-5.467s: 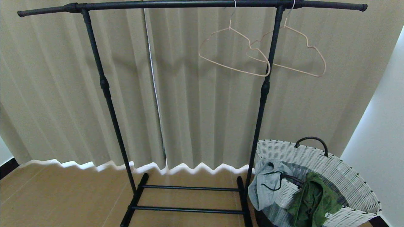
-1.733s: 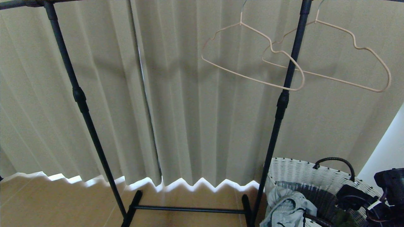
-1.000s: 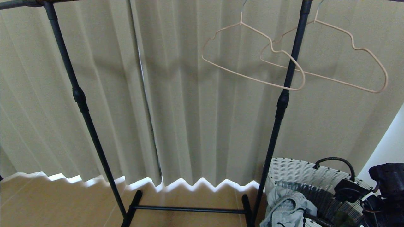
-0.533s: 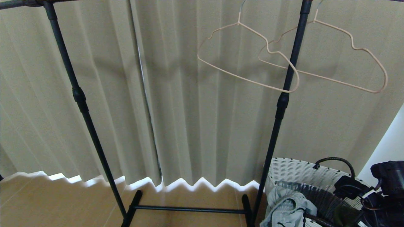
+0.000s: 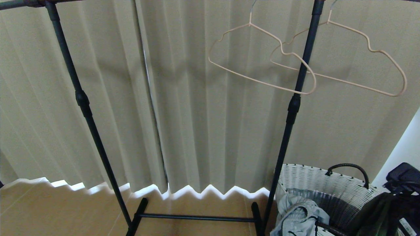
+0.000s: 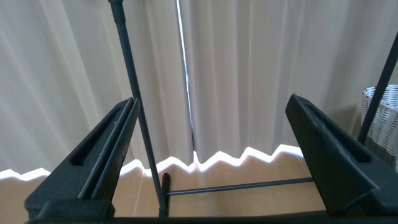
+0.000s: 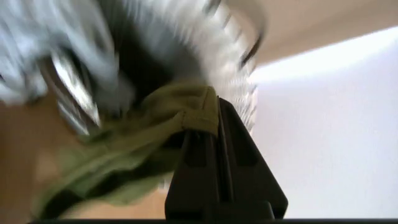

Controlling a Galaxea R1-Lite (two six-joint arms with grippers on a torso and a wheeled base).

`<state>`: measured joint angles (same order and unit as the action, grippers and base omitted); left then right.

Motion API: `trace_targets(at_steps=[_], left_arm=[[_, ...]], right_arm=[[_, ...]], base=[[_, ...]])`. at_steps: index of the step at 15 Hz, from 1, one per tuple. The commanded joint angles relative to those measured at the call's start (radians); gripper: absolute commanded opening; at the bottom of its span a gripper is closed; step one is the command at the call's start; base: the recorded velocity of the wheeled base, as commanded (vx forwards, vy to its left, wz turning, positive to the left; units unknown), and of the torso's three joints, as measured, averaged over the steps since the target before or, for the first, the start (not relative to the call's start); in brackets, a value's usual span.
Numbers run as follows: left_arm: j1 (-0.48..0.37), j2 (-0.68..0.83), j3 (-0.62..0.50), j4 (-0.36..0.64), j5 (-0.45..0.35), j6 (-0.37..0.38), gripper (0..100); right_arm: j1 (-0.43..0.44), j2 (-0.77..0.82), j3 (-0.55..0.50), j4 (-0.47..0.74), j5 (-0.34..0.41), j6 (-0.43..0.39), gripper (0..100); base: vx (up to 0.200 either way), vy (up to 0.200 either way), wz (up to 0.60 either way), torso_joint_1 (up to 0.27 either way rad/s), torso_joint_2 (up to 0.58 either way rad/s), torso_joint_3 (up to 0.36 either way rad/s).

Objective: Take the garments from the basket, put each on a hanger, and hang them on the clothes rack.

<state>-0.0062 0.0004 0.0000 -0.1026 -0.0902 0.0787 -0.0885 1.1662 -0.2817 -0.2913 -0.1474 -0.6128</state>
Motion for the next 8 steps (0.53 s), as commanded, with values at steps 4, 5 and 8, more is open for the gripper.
trace_targets(at_steps=[4,5,8], left_arm=[[0.0,0.0,0.0,0.0,0.0,0.001,100],[0.0,0.0,0.0,0.0,0.0,0.001,100],[0.0,0.0,0.0,0.0,0.0,0.0,100]], right_arm=[[0.0,-0.226,-0.016,-0.005,0.025,0.015,0],[0.0,-0.227,-0.019,-0.006,0.025,0.015,0],[0.0,-0.223,-0.03,-0.002,0.022,0.013,0]], base=[[-0.2,0.0,0.0,0.005,0.0,0.001],[-0.2,0.0,0.0,-0.007,0.0,0.002],[-0.2,0.0,0.0,0.002,0.01,0.002]])
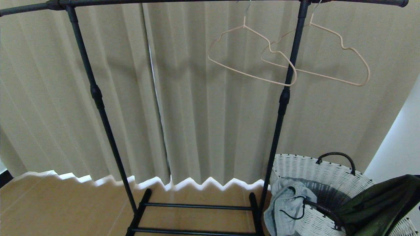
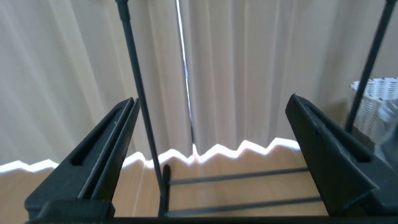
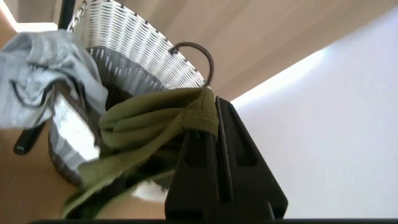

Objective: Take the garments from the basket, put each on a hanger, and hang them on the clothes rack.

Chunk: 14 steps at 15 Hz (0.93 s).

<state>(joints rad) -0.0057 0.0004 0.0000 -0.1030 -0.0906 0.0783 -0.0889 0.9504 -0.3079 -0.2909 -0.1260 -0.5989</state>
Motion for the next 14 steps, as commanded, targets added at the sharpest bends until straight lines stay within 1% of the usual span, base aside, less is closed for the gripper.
trace_targets(at_steps=[1,7,10,11,14], left_arm=[[0.0,0.0,0.0,0.0,0.0,0.0,100],[0.0,0.0,0.0,0.0,0.0,0.0,100],[0.0,0.0,0.0,0.0,0.0,0.0,100],[0.0,0.0,0.0,0.0,0.0,0.0,100],[0.0,0.0,0.0,0.0,0.0,0.0,100]], right_arm=[[0.0,-0.005,-0.007,0.002,-0.001,-0.001,0],[0.0,0.001,-0.01,0.007,-0.001,-0.002,0],[0.0,0.004,-0.014,0.007,0.0,-0.004,0],[0.001,0.022,-0.033,0.007,0.0,-0.007,0],[0.001,0.057,-0.042,0.006,0.0,-0.019,0]], base=[[-0.2,0.0,0.0,0.007,0.0,-0.002],[-0.2,0.0,0.0,0.005,0.0,0.004],[0.0,0.0,0.0,0.0,0.0,0.0],[0.0,0.0,0.0,0.0,0.0,0.0],[0.0,0.0,0.0,0.0,0.0,0.0]])
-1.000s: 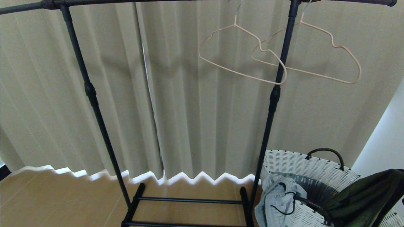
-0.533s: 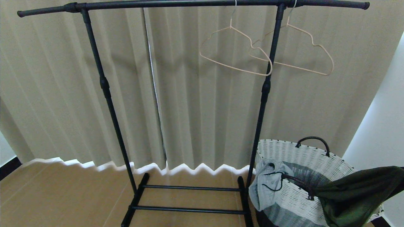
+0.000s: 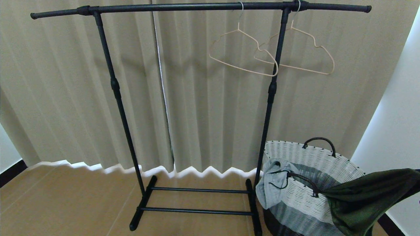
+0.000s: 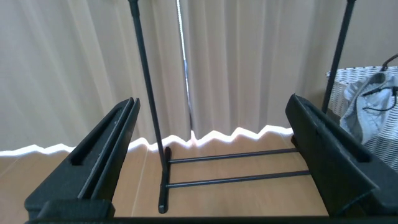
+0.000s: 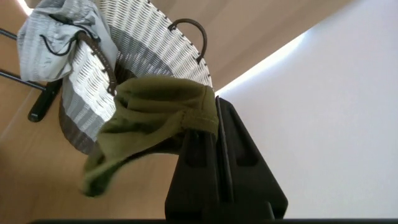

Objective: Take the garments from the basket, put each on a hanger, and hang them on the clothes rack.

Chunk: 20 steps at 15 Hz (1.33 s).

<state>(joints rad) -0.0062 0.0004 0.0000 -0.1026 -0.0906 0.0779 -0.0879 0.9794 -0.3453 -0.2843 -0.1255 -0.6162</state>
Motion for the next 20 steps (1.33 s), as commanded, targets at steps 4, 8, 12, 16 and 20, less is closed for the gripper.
trace_targets(at_steps=[4,8,12,16,20], left_arm=[[0.0,0.0,0.0,0.0,-0.001,0.0,100],[0.0,0.0,0.0,0.0,0.0,-0.003,100],[0.0,0.0,0.0,0.0,0.003,0.034,100],[0.0,0.0,0.0,0.0,-0.064,0.057,100],[0.0,0.0,0.0,-0.003,-0.078,0.066,100]], right_arm=[[0.0,0.021,0.009,0.004,0.001,-0.002,0],[0.0,0.018,0.0,0.048,0.004,-0.002,0],[0.013,0.021,-0.031,0.056,0.014,0.0,0],[0.106,0.007,-0.049,0.054,0.041,0.004,0],[0.261,0.025,-0.087,0.097,0.093,0.09,0]], base=[[0.0,0.15,0.0,0.001,0.0,0.001],[0.0,0.2,0.0,0.002,0.0,0.005],[0.0,0.0,0.0,0.0,0.0,0.0],[0.0,0.0,0.0,0.0,0.0,0.0],[0.0,0.0,0.0,0.0,0.0,0.0]])
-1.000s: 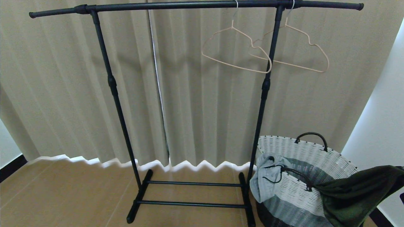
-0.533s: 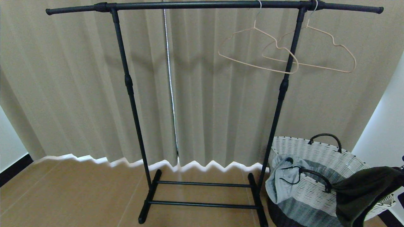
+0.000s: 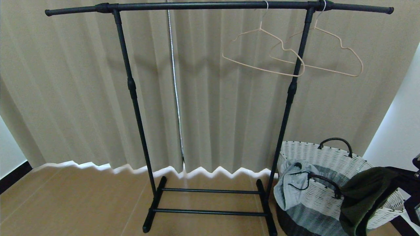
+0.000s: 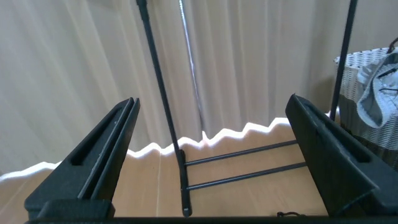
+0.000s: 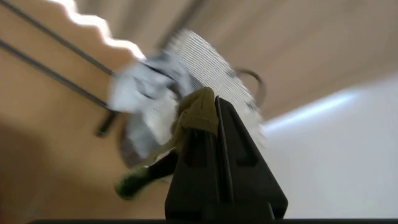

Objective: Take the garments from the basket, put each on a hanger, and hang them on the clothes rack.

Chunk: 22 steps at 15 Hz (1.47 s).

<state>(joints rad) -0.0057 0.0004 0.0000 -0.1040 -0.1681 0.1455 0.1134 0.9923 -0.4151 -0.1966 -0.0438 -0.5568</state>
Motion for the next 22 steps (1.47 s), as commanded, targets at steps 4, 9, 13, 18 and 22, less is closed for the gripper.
trace_targets(at_steps=[4,9,13,18,22], left_arm=[[0.0,0.0,0.0,-0.002,0.004,-0.014,100],[0.0,0.0,0.0,0.001,0.073,-0.05,100],[0.0,0.0,0.0,-0.008,-0.018,-0.001,100],[0.004,0.44,-0.48,-0.009,-0.378,0.031,100],[-0.056,0.968,-0.701,-0.138,-0.369,0.121,100]], right_arm=[[0.233,0.032,-0.037,0.014,0.073,0.248,0],[0.272,0.043,-0.073,0.008,0.14,0.27,0],[0.278,0.04,-0.116,0.014,0.142,0.29,0],[0.388,0.111,-0.217,-0.001,0.144,0.414,0],[0.41,0.131,-0.261,-0.003,0.144,0.429,0]], base=[[0.0,0.0,0.0,0.0,0.0,0.0],[0.0,0.0,0.0,0.0,0.0,0.0],[0.0,0.0,0.0,0.0,0.0,0.0],[0.0,0.0,0.0,0.0,0.0,0.0],[0.0,0.0,0.0,0.0,0.0,0.0]])
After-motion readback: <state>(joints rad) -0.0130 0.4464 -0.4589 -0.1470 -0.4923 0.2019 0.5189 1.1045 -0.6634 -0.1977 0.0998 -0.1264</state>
